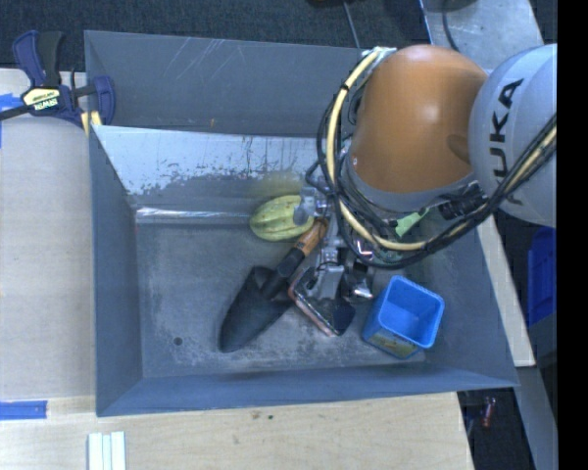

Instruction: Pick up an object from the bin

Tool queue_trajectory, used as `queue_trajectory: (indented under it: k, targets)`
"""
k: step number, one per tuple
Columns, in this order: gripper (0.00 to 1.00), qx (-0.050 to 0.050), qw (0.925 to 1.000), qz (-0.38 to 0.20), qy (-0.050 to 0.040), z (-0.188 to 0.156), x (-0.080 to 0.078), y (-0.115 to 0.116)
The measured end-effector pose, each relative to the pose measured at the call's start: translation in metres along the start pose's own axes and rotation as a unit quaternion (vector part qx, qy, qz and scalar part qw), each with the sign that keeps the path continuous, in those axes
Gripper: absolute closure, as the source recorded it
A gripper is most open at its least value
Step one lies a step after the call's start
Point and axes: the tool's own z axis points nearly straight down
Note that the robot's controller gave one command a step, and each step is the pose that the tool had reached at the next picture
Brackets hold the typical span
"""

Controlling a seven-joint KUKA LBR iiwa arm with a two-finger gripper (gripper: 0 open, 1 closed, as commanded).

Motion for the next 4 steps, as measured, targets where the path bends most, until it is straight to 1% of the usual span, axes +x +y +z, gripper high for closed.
queue_trajectory:
  k: [1, 2, 3, 4]
  targets:
    - [0.0, 0.0, 1.0, 0.0, 0.0, 0.0, 0.0, 0.0]
    - [0.0, 0.0, 1.0, -0.006, -0.0009, 0.051, -0.007, 0.01]
    - [0.0, -0.001, 1.0, 0.008, -0.0052, 0.053, 0.014, 0.022]
    - [0.0, 0.0, 0.9999, 0.011, -0.0052, 0.078, -0.013, 0.006]
